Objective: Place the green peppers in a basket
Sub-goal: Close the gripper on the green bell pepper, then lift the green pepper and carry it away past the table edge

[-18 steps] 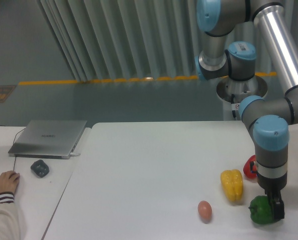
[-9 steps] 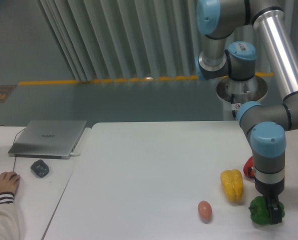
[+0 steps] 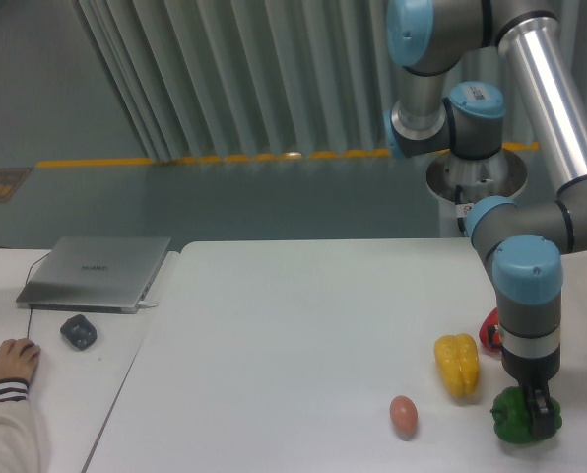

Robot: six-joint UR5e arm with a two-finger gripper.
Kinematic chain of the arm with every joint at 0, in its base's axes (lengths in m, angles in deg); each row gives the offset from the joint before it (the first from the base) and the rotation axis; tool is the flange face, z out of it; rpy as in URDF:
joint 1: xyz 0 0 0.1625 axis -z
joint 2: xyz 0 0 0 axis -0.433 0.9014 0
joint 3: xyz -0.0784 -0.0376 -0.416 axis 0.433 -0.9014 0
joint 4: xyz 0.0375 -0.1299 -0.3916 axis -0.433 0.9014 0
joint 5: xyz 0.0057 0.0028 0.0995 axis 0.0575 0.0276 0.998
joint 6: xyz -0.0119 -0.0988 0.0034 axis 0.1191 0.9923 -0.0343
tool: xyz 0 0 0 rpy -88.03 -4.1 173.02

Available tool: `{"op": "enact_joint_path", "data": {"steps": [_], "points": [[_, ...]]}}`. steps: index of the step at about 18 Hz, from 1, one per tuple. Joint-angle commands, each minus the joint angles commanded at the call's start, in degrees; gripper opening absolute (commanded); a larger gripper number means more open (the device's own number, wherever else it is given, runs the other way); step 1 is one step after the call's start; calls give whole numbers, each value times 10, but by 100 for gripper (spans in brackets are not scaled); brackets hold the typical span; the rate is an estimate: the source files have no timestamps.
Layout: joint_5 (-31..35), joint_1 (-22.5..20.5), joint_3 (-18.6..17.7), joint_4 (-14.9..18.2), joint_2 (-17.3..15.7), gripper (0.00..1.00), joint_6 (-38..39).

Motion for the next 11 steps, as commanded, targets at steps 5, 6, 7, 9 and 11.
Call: {"op": "enact_joint_path", "data": {"steps": [5, 6, 7, 9, 11], "points": [[-5, -35, -13, 9, -55, 41, -8], [-10, -46, -19, 10, -67, 41, -9], [-13, -54, -25, 10, -79, 41, -10], [-13, -68, -31, 11, -92, 41, -10], [-13, -86, -32, 11, -94, 41, -17]]}}
